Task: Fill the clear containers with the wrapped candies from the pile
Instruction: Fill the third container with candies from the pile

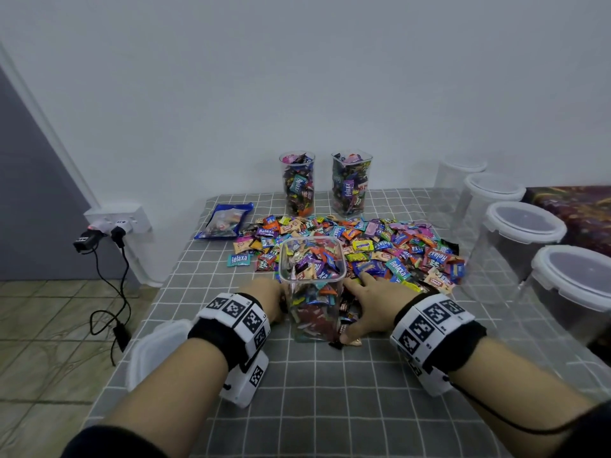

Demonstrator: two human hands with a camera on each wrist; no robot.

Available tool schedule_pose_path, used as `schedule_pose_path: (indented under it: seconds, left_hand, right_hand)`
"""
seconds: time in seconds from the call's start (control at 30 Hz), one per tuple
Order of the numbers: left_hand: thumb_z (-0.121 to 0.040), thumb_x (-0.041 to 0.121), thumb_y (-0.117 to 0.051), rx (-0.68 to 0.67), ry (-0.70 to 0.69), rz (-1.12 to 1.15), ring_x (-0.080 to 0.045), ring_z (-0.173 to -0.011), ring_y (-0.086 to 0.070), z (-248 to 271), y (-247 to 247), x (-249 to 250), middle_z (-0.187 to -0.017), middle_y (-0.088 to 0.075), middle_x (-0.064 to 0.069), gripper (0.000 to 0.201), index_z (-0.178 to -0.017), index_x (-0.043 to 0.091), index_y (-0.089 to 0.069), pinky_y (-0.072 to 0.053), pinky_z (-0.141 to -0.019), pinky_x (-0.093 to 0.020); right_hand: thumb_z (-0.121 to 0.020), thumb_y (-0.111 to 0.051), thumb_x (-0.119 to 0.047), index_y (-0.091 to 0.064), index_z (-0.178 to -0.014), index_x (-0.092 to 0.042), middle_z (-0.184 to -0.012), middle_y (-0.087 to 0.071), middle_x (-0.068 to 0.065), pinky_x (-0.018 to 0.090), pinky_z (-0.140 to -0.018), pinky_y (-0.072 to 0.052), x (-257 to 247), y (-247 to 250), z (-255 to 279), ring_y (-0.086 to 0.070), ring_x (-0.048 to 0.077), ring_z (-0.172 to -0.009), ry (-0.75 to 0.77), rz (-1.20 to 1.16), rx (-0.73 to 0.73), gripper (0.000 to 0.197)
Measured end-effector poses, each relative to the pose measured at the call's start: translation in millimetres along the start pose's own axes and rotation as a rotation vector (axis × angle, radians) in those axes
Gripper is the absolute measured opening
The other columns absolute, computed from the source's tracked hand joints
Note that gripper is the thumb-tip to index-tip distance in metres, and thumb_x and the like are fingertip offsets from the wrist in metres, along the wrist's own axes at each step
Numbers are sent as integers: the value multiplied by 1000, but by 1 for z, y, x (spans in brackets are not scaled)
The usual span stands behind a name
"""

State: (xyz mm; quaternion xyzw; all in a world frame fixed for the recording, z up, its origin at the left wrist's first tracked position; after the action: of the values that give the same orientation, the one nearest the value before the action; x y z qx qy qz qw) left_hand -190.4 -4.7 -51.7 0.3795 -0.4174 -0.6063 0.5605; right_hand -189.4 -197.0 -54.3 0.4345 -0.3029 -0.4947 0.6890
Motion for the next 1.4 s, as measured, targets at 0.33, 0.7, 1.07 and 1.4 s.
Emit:
schedule_pose_path:
  seconds: [0.33,0.7,1.07,1.4]
  left_hand:
    - [-96,8,-40,124,-8,-48,-30,-104,-59,7,9,9,-114,-63,-14,26,-107,4,-63,-43,-80,-28]
    - [-97,9,-38,166,24,8,-30,-101,-59,14,15,11,-112,-63,-15,27,-103,1,-63,-44,-80,-28]
    - [-95,11,-43,240,63,107,-31,-98,-59,14,16,1,-108,-65,-15,22,-99,4,-63,-45,-79,-32]
    - [-93,16,-49,441,65,326,-19,-79,-54,14,16,-19,-95,-68,-4,16,-89,19,-65,-41,-68,-26]
  right_hand:
    - [-83,-64,-29,-36,-139,-27,-134,-38,8,37,-86,-48,0,4,-3,-49,30,-117,2,-4,152,63]
    - [-91,-48,-12,-52,-126,-19,-127,-49,8,35,-85,-48,4,8,-7,-54,28,-109,12,-7,214,35]
    - [-91,-47,-4,-53,-117,-10,-117,-54,12,33,-81,-45,2,14,-4,-55,29,-106,10,-45,280,27]
    - [-88,-51,-8,-57,-104,-13,-96,-43,1,27,-76,-37,12,21,4,-51,23,-97,12,-215,418,18]
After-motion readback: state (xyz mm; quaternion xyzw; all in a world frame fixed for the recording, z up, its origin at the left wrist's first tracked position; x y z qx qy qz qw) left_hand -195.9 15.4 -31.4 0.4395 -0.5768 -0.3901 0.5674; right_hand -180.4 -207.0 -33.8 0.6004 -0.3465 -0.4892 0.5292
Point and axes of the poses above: each hand's wrist, its own z-axis away from the middle knuckle, its own y-axis out of the back of the hand, x = y × z, the point moved 3 cm from there along -z, towards the middle knuckle
